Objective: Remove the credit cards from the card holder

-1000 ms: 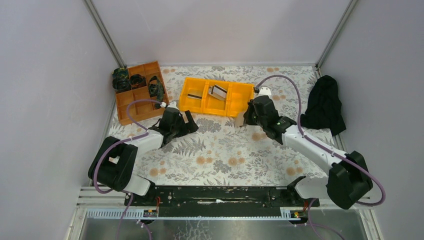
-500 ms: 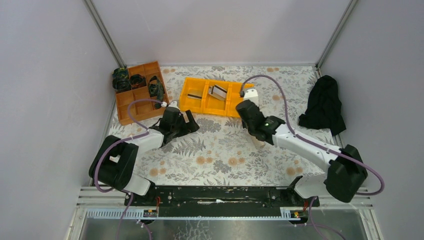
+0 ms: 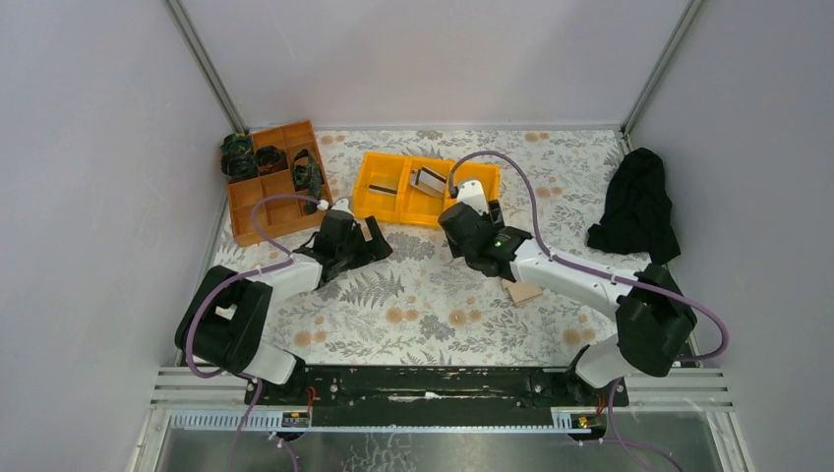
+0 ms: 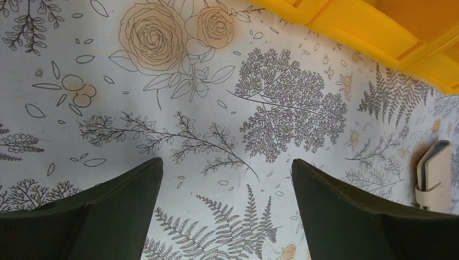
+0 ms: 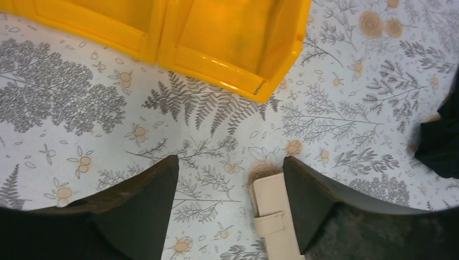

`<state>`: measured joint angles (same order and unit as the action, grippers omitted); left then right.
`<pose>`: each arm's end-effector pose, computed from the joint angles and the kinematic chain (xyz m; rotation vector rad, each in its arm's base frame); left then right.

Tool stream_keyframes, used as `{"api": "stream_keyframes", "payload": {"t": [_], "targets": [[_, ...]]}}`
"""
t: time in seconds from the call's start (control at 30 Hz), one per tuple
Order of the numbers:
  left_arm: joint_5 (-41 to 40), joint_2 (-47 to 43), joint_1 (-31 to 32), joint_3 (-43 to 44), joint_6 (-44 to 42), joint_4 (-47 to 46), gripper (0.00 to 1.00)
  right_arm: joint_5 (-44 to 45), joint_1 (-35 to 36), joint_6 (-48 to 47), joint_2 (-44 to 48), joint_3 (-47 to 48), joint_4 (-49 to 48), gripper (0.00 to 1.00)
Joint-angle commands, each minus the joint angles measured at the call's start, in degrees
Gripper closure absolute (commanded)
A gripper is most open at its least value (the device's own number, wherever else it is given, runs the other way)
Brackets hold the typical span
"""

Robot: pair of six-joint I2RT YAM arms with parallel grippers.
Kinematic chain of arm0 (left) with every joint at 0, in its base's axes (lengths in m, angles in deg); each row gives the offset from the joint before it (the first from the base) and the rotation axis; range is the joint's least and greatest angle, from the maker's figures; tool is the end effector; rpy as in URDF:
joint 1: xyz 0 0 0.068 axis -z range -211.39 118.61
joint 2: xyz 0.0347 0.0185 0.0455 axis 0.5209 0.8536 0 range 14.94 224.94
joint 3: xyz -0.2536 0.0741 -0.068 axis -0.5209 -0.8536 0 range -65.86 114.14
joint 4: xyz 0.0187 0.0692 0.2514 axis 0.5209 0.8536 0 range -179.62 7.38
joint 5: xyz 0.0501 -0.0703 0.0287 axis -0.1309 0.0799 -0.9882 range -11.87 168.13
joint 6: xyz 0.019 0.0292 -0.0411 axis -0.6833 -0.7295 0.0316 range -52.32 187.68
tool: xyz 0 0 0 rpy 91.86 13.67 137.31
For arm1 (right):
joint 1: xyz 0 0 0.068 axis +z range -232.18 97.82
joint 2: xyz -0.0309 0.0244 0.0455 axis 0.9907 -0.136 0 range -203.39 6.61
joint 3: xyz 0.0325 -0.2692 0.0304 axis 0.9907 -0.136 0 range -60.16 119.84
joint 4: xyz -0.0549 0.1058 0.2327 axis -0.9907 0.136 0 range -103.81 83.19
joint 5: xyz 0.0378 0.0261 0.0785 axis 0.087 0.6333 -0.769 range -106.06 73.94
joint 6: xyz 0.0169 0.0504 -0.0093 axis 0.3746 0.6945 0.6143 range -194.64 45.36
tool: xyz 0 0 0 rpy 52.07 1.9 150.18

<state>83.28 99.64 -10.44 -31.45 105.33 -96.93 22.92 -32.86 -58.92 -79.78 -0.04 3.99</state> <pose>0.2589 -0.1026 0.1517 -0.3018 2.3805 -0.6047 0.2273 0.2301 0.2516 -0.3088 2.1235 -0.1498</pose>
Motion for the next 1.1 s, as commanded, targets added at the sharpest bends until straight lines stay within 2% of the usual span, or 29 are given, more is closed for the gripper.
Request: {"api": "stream_keyframes", "payload": {"t": [0.0, 0.1, 0.17, 0.3, 0.4, 0.5, 0.6, 0.8, 0.9, 1.07], "targets": [[2.1, 0.0, 0.1, 0.3, 0.5, -0.8, 0.03, -3.8, -5.5, 3.8, 4.6, -1.2, -1.2, 0.17], [2.3, -0.4, 0.2, 0.0, 0.6, -0.9, 0.03, -8.3, -9.9, 3.7, 6.6, -4.7, -2.4, 0.14], [2.4, -0.5, 0.2, -0.1, 0.7, -1.1, 0.03, -8.1, -10.4, 2.0, 6.5, -5.5, -1.8, 0.07], [3.0, 0.0, 0.2, 0.0, 1.9, -1.3, 0.03, -10.7, -10.4, 4.1, 2.3, -3.5, 3.4, 0.04], [3.5, 0.2, 0.3, -0.1, 2.1, -1.3, 0.03, -11.5, -10.4, 5.6, 1.1, -4.3, 4.5, 0.08], [3.3, 0.2, 0.4, 0.0, 1.7, -1.2, 0.03, -14.9, -10.4, 6.2, 1.7, -6.6, 4.0, 0.37], [3.5, 0.7, 0.4, 0.2, 1.6, -1.2, 0.03, -16.8, -10.4, 6.7, 1.6, -7.6, 4.6, 0.48], [4.1, 2.1, 0.6, 0.8, 1.5, -1.1, 0.04, -17.1, -10.4, 7.2, -0.7, -8.2, 5.1, 0.48], [3.3, 1.5, 0.5, 0.8, 1.0, -0.6, 0.04, -16.4, -10.4, 7.8, -1.6, -8.2, 5.6, 0.43], [4.2, 1.6, 0.8, 1.2, 0.4, -0.6, 0.05, -14.5, -10.4, 9.7, -2.7, -8.2, 6.9, 0.42]]}}
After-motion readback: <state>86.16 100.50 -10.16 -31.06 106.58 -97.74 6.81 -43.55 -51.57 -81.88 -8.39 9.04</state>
